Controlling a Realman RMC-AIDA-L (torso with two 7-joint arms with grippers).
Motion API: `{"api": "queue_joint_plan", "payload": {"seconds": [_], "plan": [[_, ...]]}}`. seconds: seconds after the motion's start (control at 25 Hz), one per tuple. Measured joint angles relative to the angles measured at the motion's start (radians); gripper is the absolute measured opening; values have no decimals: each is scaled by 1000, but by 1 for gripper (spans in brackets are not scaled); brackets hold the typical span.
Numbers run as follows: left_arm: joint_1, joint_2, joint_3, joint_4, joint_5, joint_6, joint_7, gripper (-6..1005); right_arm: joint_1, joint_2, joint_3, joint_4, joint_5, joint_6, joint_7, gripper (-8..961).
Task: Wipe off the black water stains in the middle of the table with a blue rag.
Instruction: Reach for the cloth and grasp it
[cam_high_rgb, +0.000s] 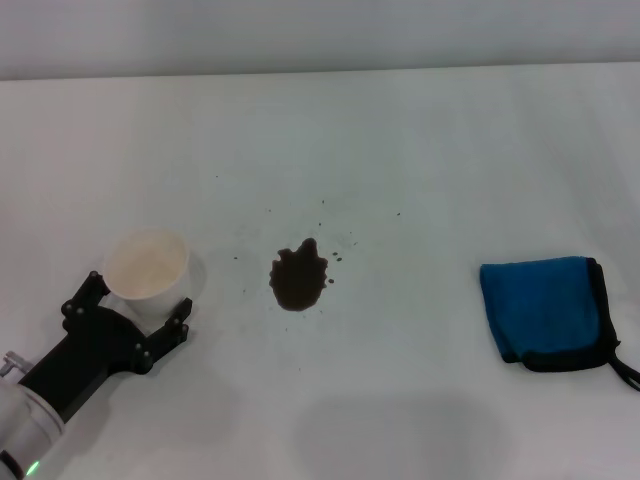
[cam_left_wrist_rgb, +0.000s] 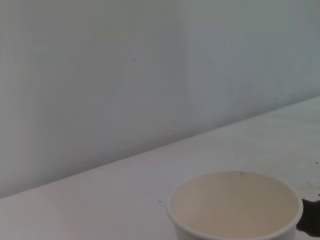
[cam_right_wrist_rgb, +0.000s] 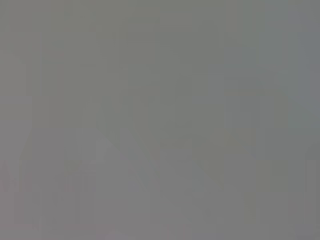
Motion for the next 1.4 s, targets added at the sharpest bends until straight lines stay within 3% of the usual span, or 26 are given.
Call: {"api": "queue_joint_plan", "payload": {"seconds": [0.12, 0.4, 0.64, 0.76, 0.92, 1.04, 1.12, 1.4], "plan": [[0, 0, 0, 0, 2, 1, 16, 847, -4, 0, -1, 0, 0, 2, 0, 842], [34, 0, -1, 2, 2, 36, 30, 887, -8, 0, 1, 1, 0, 3, 0, 842], [125, 2, -1, -5, -34, 135, 38, 893, -10, 0, 7, 0, 6, -2, 26, 842], [167, 2, -1, -9, -67, 167, 38, 893, -14, -5, 7, -19, 7, -34, 146, 842], [217, 3, -1, -10, -148, 203, 38, 893, -38, -23, -17, -143, -26, -188, 497, 842], [236, 5, -1, -27, -229, 231, 38, 893, -55, -57, -44, -284, -184, -364, 886, 841], [240, 5, -1, -48, -271, 245, 36, 893, -50, -84, -45, -333, -294, -407, 1076, 841], [225, 6, -1, -91, -380, 277, 31, 893, 44, -250, -64, -427, -720, -233, 1591, 842]]}}
